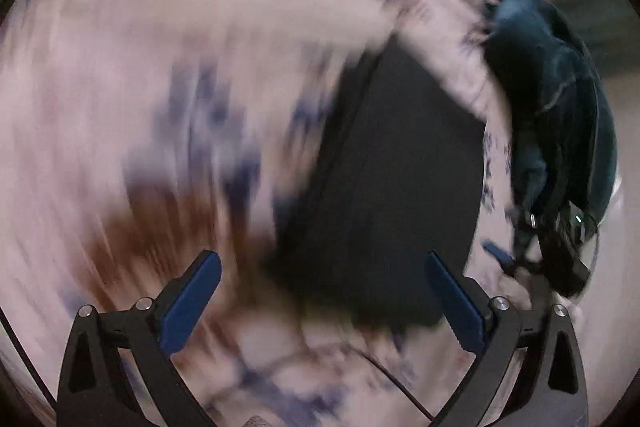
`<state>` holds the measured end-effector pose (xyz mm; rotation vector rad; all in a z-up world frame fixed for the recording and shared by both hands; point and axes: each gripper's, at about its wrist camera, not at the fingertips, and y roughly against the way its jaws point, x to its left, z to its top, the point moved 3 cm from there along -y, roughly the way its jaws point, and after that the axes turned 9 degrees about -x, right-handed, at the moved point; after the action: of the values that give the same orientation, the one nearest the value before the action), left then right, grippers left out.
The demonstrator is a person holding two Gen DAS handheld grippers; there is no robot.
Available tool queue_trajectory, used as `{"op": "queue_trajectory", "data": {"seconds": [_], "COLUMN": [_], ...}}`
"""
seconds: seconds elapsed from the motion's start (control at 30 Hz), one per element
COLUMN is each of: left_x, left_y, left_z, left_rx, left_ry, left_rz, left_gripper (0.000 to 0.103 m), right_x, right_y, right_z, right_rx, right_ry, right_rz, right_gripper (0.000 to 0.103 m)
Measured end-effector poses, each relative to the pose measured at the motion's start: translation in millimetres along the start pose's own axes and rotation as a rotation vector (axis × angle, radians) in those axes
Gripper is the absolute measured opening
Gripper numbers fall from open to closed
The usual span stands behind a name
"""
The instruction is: Fold small clothes
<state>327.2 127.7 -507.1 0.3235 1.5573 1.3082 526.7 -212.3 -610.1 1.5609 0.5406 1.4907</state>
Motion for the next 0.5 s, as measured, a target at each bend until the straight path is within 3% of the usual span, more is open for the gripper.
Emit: {"op": "queue_trajectory", "data": {"seconds": [0.03,0.1,0.23,0.37,0.4,0.43,0.47,0.5], "left_x": [8.2,11.6,2.6,3.4,2.2,0.1,-2.4,-6.9], "left_y": [-17.1,-35.3,-73.4,-80.2,-77.9,-71.6,-67.0,-63.7], "left_z": [-21.3,-38.9,-38.5,-21.6,-19.6,-15.3,-11.2,-6.8], "left_rx": [0.056,0.073,0.024,-0.076,-0.103,-0.157,-0.191,-0.211], "left_ry": [0.077,0.141,0.159,0.273,0.282,0.287,0.283,0.271], "left_rz": [-0.027,-0.069,-0.091,-0.110,-0.124,-0.135,-0.143,-0.146], "left_gripper": [0.103,0.103,0.103,0.103,0.094,0.077,0.043,0.027], "right_x": [0.2,-1.1,-10.1,-7.3,-3.7,1.4,6.9,13.1], "right_y": [-6.9,-21.5,-69.6,-101.6,-104.8,-107.0,-108.7,-113.4], "right_z": [-1.2,-0.1,10.8,25.8,29.9,32.8,34.1,32.9], "right_rx": [0.015,0.031,0.129,0.184,0.181,0.169,0.155,0.149], "right_ry": [0.007,0.027,-0.019,-0.031,-0.044,-0.060,-0.073,-0.074], "right_rz": [0.018,0.059,0.118,0.169,0.202,0.243,0.279,0.281], "right_gripper": [0.101,0.101,0.101,0.101,0.101,0.100,0.099,0.090]}}
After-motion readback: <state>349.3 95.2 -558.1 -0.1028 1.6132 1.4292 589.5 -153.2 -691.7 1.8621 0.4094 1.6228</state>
